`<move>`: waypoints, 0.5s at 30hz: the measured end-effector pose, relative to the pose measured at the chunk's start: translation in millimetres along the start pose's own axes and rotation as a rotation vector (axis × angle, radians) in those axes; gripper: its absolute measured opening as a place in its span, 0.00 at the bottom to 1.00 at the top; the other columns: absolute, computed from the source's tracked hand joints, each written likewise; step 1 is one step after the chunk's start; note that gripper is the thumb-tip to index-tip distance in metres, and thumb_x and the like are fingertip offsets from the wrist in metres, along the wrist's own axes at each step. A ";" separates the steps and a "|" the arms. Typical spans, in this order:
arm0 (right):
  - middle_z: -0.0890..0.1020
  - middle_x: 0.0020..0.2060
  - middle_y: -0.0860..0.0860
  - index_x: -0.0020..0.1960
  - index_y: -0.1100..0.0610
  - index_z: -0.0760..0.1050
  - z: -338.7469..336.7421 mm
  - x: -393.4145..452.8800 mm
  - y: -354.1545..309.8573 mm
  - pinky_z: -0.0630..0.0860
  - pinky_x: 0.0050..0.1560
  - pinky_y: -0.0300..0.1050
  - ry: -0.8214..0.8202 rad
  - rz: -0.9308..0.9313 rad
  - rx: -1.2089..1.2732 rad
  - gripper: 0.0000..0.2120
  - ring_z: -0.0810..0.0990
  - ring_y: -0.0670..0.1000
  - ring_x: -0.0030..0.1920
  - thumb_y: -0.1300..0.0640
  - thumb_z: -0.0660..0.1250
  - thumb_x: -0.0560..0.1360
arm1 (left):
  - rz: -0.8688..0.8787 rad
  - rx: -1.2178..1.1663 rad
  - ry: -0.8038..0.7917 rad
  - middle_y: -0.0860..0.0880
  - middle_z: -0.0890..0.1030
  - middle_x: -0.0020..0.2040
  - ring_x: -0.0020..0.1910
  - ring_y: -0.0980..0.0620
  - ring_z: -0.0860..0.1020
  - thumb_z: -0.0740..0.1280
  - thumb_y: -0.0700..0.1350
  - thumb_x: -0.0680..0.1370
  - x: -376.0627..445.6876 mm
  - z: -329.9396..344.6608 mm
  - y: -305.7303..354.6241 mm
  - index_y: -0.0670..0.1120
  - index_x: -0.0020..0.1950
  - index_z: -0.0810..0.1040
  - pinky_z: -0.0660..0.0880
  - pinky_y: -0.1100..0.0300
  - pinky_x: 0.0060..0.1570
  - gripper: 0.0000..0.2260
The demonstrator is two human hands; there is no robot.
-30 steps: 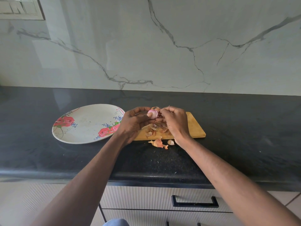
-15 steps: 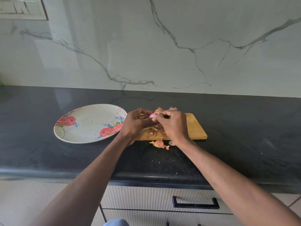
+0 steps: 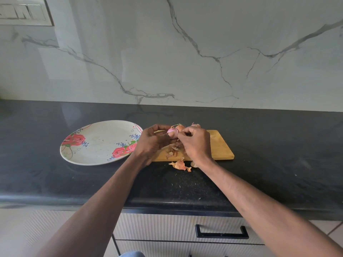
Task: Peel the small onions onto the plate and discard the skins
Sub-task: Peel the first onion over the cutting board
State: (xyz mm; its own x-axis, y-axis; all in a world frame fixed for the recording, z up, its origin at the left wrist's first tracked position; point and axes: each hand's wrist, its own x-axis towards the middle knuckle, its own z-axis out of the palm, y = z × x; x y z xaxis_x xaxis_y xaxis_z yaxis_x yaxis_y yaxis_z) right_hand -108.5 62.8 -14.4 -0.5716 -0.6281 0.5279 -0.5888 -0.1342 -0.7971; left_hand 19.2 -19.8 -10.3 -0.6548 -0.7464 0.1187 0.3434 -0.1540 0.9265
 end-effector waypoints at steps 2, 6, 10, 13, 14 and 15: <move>0.80 0.29 0.44 0.35 0.56 0.82 -1.4 2.5 2.6 0.77 0.37 0.39 0.001 0.038 0.013 0.11 0.79 0.44 0.33 0.53 0.75 0.74 | -0.009 -0.038 0.010 0.35 0.85 0.51 0.47 0.43 0.85 0.74 0.35 0.69 1.3 0.0 0.1 0.35 0.56 0.77 0.82 0.49 0.53 0.17; 0.77 0.23 0.45 0.31 0.61 0.78 -3.9 6.3 6.0 0.77 0.45 0.42 0.012 0.056 -0.031 0.17 0.75 0.44 0.26 0.56 0.73 0.76 | -0.009 -0.083 0.072 0.37 0.85 0.48 0.45 0.43 0.86 0.71 0.31 0.75 3.7 -1.1 0.2 0.36 0.53 0.76 0.84 0.55 0.47 0.08; 0.85 0.42 0.47 0.52 0.59 0.83 -7.2 6.8 1.5 0.77 0.42 0.31 -0.134 0.040 0.038 0.09 0.83 0.40 0.41 0.62 0.76 0.72 | -0.035 -0.079 0.108 0.37 0.85 0.47 0.44 0.41 0.85 0.69 0.30 0.76 5.7 -1.9 -0.1 0.36 0.51 0.76 0.84 0.51 0.47 0.06; 0.87 0.48 0.48 0.60 0.58 0.82 -10.0 8.7 -0.7 0.80 0.48 0.35 -0.169 -0.011 0.061 0.18 0.85 0.41 0.46 0.56 0.78 0.71 | -0.048 -0.073 0.105 0.36 0.84 0.48 0.43 0.44 0.85 0.69 0.31 0.76 4.6 -0.8 1.7 0.37 0.50 0.76 0.83 0.48 0.50 0.05; 0.87 0.46 0.46 0.58 0.58 0.83 -10.2 7.8 -2.6 0.81 0.50 0.39 -0.169 -0.049 0.029 0.16 0.85 0.41 0.45 0.57 0.78 0.71 | -0.044 -0.066 0.102 0.37 0.85 0.47 0.43 0.45 0.85 0.70 0.31 0.76 4.2 0.0 2.3 0.37 0.49 0.76 0.84 0.49 0.49 0.05; 0.86 0.44 0.42 0.56 0.57 0.85 -10.1 7.1 -2.3 0.82 0.52 0.45 -0.164 -0.075 0.002 0.14 0.84 0.42 0.44 0.57 0.78 0.71 | -0.041 -0.060 0.099 0.38 0.85 0.47 0.43 0.45 0.85 0.70 0.32 0.76 3.5 0.4 2.4 0.37 0.49 0.76 0.84 0.51 0.47 0.05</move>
State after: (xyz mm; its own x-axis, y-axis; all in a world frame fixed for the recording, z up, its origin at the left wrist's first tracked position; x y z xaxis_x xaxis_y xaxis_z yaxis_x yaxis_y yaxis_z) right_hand -116.9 66.4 -5.8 -0.4252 -0.7328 0.5312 -0.6249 -0.1869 -0.7580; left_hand 17.4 -22.5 -7.6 -0.6004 -0.7985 0.0429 0.3598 -0.2218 0.9063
